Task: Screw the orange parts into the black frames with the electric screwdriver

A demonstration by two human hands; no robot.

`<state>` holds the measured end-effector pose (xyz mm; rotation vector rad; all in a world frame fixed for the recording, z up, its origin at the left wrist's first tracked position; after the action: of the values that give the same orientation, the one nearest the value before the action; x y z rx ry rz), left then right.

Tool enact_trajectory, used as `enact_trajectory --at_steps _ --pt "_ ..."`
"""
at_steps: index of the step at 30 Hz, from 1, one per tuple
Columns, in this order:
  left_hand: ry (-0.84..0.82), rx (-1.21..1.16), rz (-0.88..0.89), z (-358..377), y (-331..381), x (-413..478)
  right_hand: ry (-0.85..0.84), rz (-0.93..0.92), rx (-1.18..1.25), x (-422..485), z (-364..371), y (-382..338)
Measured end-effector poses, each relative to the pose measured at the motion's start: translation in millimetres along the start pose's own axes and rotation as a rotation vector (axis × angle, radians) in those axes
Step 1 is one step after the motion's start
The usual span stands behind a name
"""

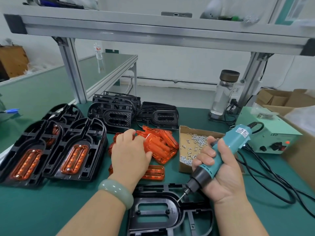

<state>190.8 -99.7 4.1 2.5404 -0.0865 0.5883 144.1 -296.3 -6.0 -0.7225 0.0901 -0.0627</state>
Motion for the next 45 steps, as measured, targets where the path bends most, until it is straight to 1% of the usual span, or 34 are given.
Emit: enact_trajectory --at_steps 1,3,5,6,7,8,9,10,11,12,13,14,15,16,17,18,23,28,32,35,37,38,41,43,45 --pt "0.014 -0.001 0.041 -1.0 2.6 0.6 0.002 0.000 0.002 0.2 0.0 0.2" --pt "0.020 0.024 0.245 0.5 19.2 1.0 0.006 -0.002 0.009 0.3 -0.7 0.5" --pt "-0.075 0.091 0.431 7.5 36.1 0.2 0.008 0.001 0.008 0.5 -0.8 0.7" --pt "-0.125 0.117 0.458 11.0 38.9 2.0 0.009 0.004 0.005 0.5 -1.1 0.8" --pt "-0.158 0.136 0.441 13.9 37.8 5.4 0.009 0.006 0.004 0.5 -1.5 0.9" --pt "-0.172 0.139 0.408 13.5 35.8 8.6 0.007 0.005 0.005 0.5 -2.0 0.7" --pt "-0.169 0.087 0.364 9.5 34.4 10.9 0.004 0.003 0.006 0.8 -2.3 0.4" --pt "-0.143 -0.045 0.301 1.6 33.3 11.4 0.002 0.002 0.007 1.2 -2.5 0.2" --pt "-0.118 -0.244 0.201 -7.1 29.8 10.4 0.001 0.003 0.009 1.5 -2.5 0.0" --pt "-0.124 -0.500 0.051 -12.1 22.2 8.0 0.000 0.003 0.015 2.0 -2.5 0.0" --pt "-0.180 -0.804 -0.142 -10.5 13.7 2.8 -0.001 0.004 0.023 2.7 -2.4 -0.1" --pt "-0.282 -1.116 -0.340 -4.1 11.1 -6.9 0.001 0.004 0.030 3.0 -2.5 -0.4" --pt "-0.401 -1.349 -0.511 3.4 13.0 -20.0 0.002 0.004 0.034 3.3 -2.5 -0.5" --pt "-0.492 -1.502 -0.632 6.4 16.2 -31.9 0.004 0.004 0.032 3.3 -2.5 -0.4" --pt "-0.546 -1.583 -0.698 6.8 17.7 -40.3 0.003 0.004 0.027 3.1 -2.2 -0.1" --pt "-0.575 -1.618 -0.722 5.5 18.4 -45.5 0.001 0.003 0.021 2.8 -2.0 0.3" --pt "-0.630 -1.705 -0.730 -1.7 21.0 -55.2 -0.011 -0.001 0.004 1.1 0.3 2.4" --pt "-0.669 -1.723 -0.730 -0.6 18.4 -62.0 -0.023 0.004 0.000 -0.3 1.3 4.0" --pt "-0.635 -1.696 -0.715 -1.9 13.3 -62.7 -0.022 0.009 -0.002 -0.4 0.1 5.1" --pt "-0.554 -1.624 -0.691 -3.6 8.4 -59.5 -0.018 0.014 0.004 -0.3 0.0 4.6" --pt "-0.477 -1.468 -0.652 -5.8 1.6 -56.8 -0.020 0.016 0.009 -0.6 0.7 4.0" --pt "-0.439 -1.322 -0.596 -9.1 -2.5 -54.8 -0.020 0.016 0.010 -0.6 1.1 3.8" --pt "-0.313 -0.869 -0.297 -35.5 -4.7 -45.6 -0.020 0.014 0.016 0.1 0.8 2.9" --pt "-0.328 -0.660 -0.139 -48.1 3.0 -45.4 -0.020 0.021 0.031 0.3 0.1 2.3" --pt "-0.379 -0.487 -0.079 -51.3 7.0 -49.3 -0.018 0.023 0.040 0.0 -0.8 1.4"
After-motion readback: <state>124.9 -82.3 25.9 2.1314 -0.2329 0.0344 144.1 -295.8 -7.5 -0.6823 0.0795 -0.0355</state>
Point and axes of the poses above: each hand's wrist, its own x-axis towards the middle knuckle, its own z-axis out of the palm, y = z × x, the point moved 7 cm from there along x, towards the middle knuckle, and after that the axes turned 13 degrees about -x, right-handed, at the moved point
